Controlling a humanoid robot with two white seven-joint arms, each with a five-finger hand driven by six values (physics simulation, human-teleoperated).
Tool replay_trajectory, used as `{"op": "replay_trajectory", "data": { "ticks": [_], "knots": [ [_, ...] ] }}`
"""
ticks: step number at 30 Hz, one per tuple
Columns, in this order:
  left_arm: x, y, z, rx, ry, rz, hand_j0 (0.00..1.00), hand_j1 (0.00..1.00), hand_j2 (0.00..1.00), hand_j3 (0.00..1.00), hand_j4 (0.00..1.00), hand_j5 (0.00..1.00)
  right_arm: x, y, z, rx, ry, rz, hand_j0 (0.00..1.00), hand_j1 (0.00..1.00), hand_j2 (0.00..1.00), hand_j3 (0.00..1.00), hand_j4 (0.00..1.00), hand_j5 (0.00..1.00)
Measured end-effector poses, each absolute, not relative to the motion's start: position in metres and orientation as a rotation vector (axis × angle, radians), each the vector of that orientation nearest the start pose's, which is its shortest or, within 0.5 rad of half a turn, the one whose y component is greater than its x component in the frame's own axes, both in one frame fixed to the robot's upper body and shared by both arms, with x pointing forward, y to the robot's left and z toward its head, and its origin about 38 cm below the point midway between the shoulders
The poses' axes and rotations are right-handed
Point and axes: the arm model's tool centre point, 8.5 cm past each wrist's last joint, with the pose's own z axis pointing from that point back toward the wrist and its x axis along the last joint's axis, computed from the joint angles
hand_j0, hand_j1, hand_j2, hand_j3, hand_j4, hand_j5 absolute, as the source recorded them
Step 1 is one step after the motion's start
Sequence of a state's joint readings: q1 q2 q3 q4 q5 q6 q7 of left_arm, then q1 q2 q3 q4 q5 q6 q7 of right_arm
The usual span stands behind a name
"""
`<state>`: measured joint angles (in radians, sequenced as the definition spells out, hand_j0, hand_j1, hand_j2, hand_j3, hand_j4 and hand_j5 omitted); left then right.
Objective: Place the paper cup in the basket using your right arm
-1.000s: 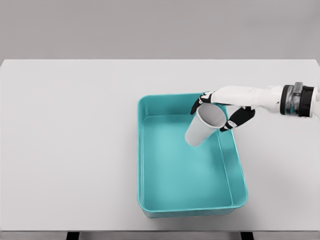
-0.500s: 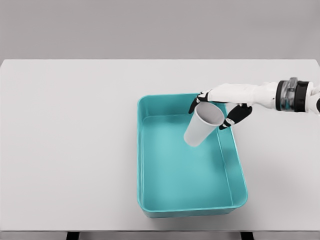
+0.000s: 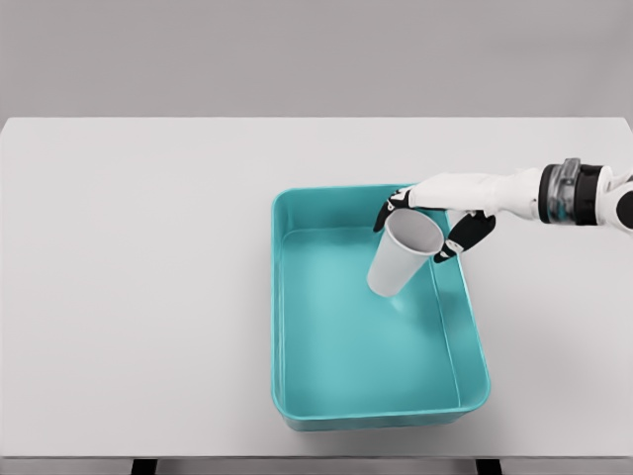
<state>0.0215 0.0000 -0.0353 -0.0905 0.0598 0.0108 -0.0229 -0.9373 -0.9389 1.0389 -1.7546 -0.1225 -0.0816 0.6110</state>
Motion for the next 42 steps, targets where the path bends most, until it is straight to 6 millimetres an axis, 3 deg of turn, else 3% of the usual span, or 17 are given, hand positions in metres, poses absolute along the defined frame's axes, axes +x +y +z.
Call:
{"op": "replay_trajectory", "data": {
  "ticks": [6, 16, 19, 22, 42],
  "knots": [
    [0.016, 0.269, -0.263, 0.060, -0.059, 0.021, 1.00, 1.00, 1.00, 1.00, 1.00, 1.00, 0.411, -0.231, 0.259, -0.047, -1.253, 1.921, 0.66, 0.66, 0.66, 0.66, 0.66, 0.66],
    [0.017, 0.269, -0.263, 0.060, -0.059, 0.021, 1.00, 1.00, 1.00, 1.00, 1.00, 1.00, 0.408, -0.230, 0.248, -0.031, -1.210, 1.926, 0.66, 0.66, 0.66, 0.66, 0.66, 0.66],
    [0.017, 0.269, -0.263, 0.060, -0.059, 0.021, 1.00, 1.00, 1.00, 1.00, 1.00, 1.00, 0.408, -0.230, 0.248, -0.032, -1.209, 1.927, 0.69, 0.69, 0.69, 0.69, 0.69, 0.69],
    [0.017, 0.269, -0.263, 0.060, -0.059, 0.021, 1.00, 1.00, 1.00, 1.00, 1.00, 1.00, 0.409, -0.230, 0.250, -0.038, -1.213, 1.928, 0.80, 0.80, 0.80, 0.80, 0.80, 0.80],
    [0.017, 0.269, -0.263, 0.060, -0.059, 0.021, 1.00, 1.00, 1.00, 1.00, 1.00, 1.00, 0.409, -0.230, 0.250, -0.037, -1.213, 1.929, 0.86, 0.86, 0.86, 0.86, 0.86, 0.86]
  ]
}}
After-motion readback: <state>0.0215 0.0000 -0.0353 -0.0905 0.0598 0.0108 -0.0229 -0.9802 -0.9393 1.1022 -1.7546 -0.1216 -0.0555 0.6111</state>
